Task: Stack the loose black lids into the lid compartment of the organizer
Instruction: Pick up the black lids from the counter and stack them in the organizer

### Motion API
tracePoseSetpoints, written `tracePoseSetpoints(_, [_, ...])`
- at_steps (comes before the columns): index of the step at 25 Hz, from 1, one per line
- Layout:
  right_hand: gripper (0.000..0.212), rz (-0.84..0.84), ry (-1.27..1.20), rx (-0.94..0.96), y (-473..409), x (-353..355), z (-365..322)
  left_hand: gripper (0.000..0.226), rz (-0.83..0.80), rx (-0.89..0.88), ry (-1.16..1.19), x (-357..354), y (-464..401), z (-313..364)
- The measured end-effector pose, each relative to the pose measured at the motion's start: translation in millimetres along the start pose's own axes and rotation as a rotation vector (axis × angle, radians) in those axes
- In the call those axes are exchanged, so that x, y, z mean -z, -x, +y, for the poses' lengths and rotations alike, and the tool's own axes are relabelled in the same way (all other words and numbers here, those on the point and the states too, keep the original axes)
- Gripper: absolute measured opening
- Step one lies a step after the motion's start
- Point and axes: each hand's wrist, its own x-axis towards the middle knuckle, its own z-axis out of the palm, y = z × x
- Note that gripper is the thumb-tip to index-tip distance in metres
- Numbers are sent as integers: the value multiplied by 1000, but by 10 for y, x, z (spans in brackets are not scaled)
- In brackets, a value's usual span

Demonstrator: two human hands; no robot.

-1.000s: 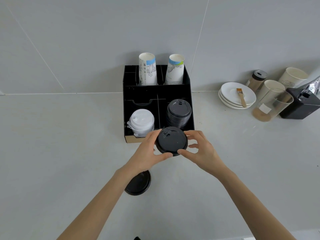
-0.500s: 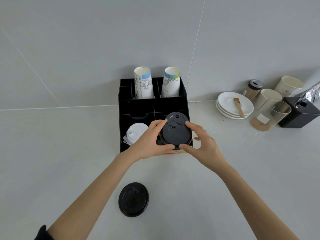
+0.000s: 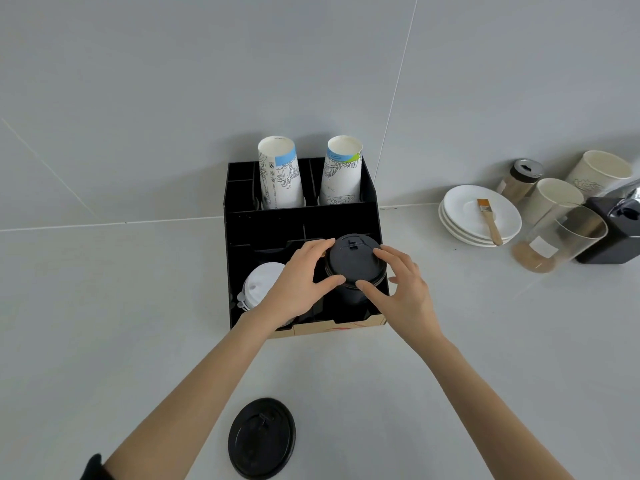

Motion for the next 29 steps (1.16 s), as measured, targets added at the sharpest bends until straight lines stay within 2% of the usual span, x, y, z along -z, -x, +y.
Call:
tracePoseSetpoints(5, [47,21,9,-62,-86,-73,88,60,-47,-20,-10,-43,-136,-77])
tracePoseSetpoints(13, [47,64,44,-125,-144,-196,167,75,-112,5,-68,-150,-293,-117])
tracePoseSetpoints(29, [49,79,100,-64,-147,-256,233,69,-119,3,-63,-168,-276,-150])
